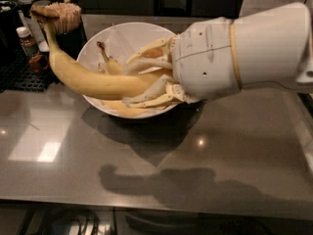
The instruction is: Pick banana from white bowl
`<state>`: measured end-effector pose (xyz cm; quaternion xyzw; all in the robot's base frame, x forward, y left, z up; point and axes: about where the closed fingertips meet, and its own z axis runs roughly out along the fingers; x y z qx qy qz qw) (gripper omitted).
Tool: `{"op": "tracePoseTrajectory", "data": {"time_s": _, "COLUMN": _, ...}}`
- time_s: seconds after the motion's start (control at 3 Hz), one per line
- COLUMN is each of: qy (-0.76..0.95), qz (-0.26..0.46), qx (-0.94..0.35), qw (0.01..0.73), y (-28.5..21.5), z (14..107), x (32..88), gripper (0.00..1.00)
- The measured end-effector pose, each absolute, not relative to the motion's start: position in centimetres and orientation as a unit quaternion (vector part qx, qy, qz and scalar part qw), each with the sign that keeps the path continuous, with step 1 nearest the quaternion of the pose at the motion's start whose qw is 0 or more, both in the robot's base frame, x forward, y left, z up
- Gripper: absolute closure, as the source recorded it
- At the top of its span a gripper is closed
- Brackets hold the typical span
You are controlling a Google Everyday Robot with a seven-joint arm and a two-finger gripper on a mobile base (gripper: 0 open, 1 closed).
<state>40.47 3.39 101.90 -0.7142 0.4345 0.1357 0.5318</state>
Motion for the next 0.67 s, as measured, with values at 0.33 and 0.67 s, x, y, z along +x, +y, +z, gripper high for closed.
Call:
{"op": "tracePoseTrajectory", "data": {"time_s": 0.33, "qy": 0.441, "qz": 0.124, "qx": -0.709, "qw": 0.536, "y": 2.24, "z": 101.93, "x": 40.25, "gripper": 1.00}}
{"op": "tracePoseTrajectory", "data": {"time_s": 0.67, "qy": 0.440, "qz": 0.124, "qx": -0.710, "qw": 0.535, "y": 2.38, "z": 101.96, "x": 40.22, "gripper": 1.00}}
